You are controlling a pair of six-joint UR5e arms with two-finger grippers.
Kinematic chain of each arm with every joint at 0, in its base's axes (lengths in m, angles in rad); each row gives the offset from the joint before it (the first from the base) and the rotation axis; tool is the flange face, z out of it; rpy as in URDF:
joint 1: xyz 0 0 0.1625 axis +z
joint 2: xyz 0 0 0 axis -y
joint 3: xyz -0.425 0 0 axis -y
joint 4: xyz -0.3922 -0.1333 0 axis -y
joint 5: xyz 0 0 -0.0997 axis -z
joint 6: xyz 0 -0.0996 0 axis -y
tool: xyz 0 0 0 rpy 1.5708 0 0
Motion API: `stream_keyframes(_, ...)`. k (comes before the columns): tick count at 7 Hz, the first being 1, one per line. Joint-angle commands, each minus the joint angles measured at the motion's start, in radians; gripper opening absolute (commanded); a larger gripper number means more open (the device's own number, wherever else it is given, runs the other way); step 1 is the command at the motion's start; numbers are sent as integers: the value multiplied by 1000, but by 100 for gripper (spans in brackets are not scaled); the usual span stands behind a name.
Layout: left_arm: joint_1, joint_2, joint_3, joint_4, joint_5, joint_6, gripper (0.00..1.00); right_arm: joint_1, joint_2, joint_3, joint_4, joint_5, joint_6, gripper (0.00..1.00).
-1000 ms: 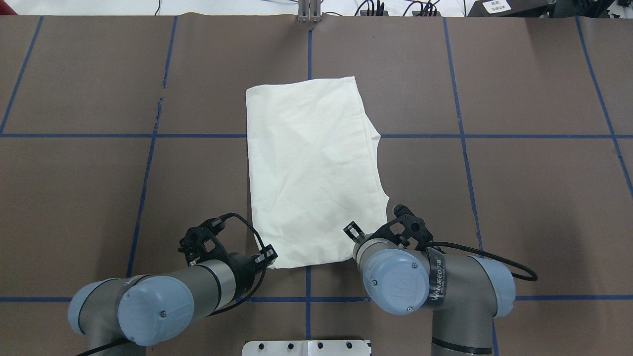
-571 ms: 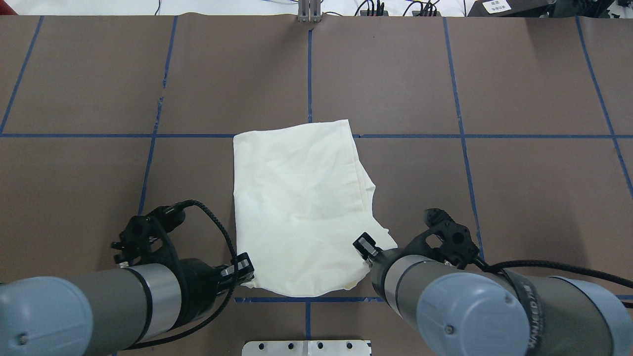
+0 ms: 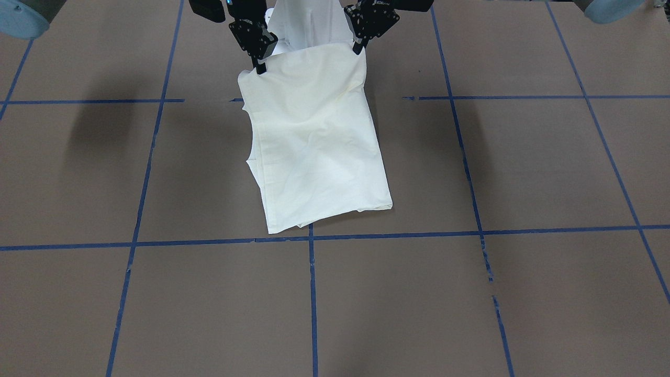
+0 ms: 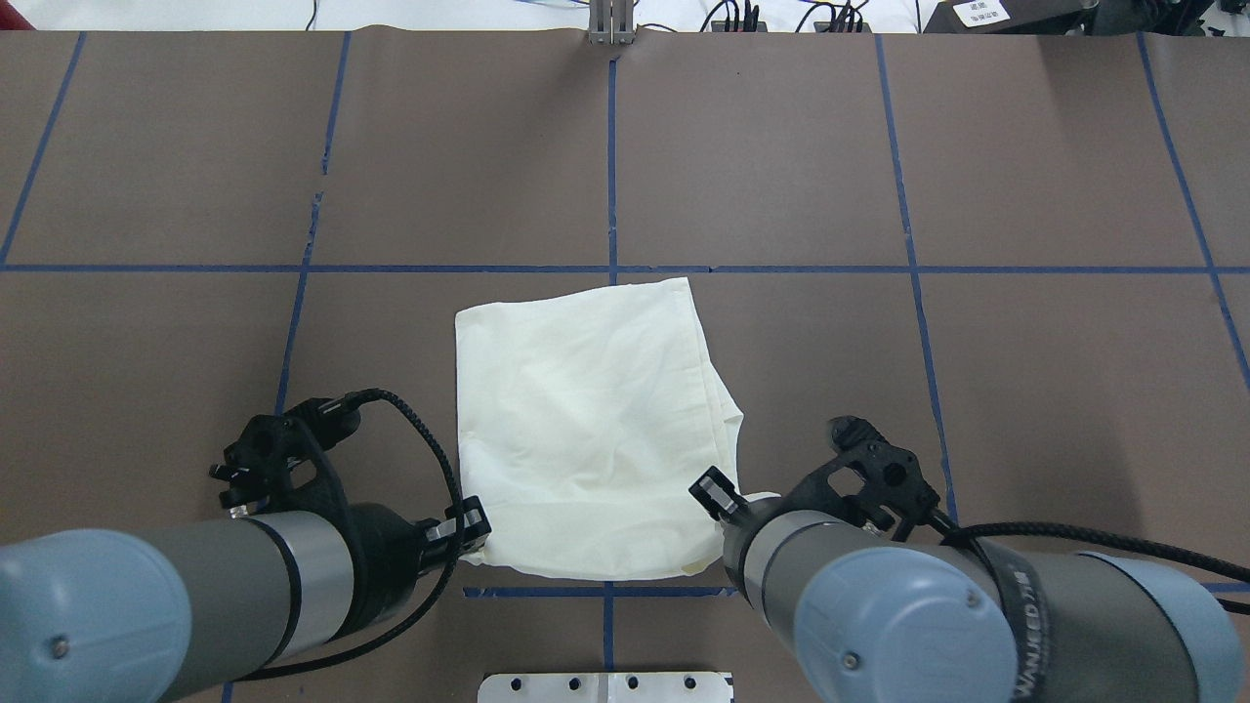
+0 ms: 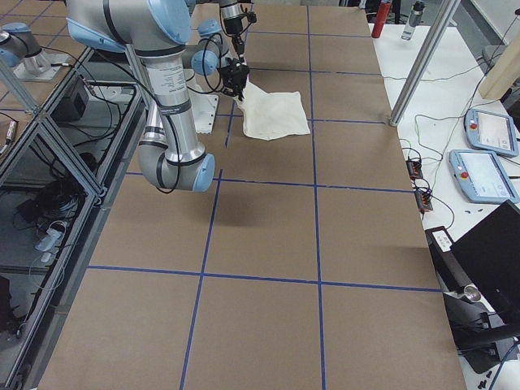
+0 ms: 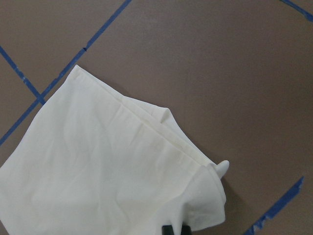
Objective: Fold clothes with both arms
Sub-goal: 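Lift the near edge with both grippers and fold it toward the far edge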
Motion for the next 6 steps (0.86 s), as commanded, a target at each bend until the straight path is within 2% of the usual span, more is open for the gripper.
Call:
stream_keyframes(1, -118, -57, 140, -2, -3, 115, 0, 106, 29, -186, 177, 4, -71, 0)
stream_keyframes(3, -193, -76, 237, -61, -3, 198, 0, 174, 78, -315, 258, 8, -132, 0)
stream_keyframes(4, -215, -93, 310, -100, -3, 206, 0, 194, 119, -419, 305, 8, -138, 0)
stream_keyframes(5, -230, -117, 376, -132, -3, 234, 0, 203, 136, -487, 363, 8, -141, 0)
stream_keyframes(6, -247, -127, 426, -160, -3, 251, 0, 215, 147, -527, 373, 8, -164, 0)
